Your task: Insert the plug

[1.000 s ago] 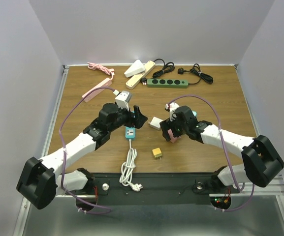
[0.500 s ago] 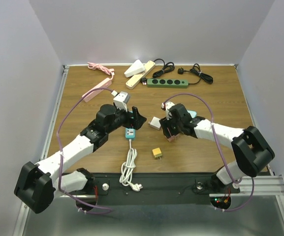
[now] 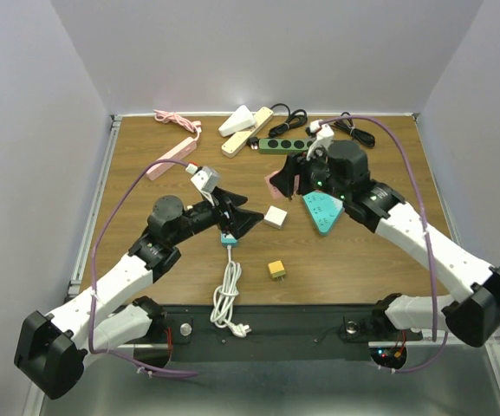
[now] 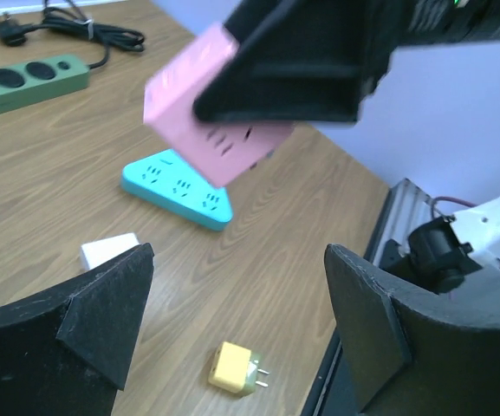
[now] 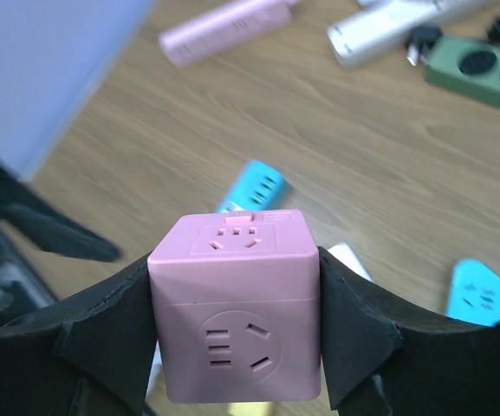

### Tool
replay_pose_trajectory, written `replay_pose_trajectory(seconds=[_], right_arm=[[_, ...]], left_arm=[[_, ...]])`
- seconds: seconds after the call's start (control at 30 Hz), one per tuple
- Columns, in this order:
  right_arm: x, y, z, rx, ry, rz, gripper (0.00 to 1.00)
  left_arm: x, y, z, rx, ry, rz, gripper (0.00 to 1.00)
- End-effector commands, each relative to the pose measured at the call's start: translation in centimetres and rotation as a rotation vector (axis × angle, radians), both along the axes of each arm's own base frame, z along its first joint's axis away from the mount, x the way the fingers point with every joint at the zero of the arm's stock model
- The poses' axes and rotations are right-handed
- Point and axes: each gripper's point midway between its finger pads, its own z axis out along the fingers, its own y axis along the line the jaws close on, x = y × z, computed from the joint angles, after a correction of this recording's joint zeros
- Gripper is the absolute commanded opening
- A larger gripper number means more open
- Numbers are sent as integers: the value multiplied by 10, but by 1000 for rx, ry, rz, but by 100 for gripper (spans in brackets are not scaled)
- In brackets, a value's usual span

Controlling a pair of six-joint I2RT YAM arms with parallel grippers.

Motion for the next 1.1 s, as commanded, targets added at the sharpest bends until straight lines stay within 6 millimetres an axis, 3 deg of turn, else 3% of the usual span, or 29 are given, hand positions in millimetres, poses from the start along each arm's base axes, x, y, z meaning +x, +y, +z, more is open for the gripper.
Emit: replay_pose_trajectory(seconds=[0.0,0.1,0.37,0.77,1.07], right_arm=[[-25,19,79,232,-77,110,1],[-41,25,107,326,-101,187,0],[-76,37,131,469,-91,356,0],[-114,39,148,647,-70,524,0],[-124,34,160,688,-101,556,0]], left_arm=[[-17,-4,40,-98,-109,-86,93],[-18,-4,51,-127,-129,-89,93],[-35,-7,88,-287,-203,-180,95],[-38,-11,97,-372,-210,-225,95],[-39,-17,97,-398,-180,-268,95]])
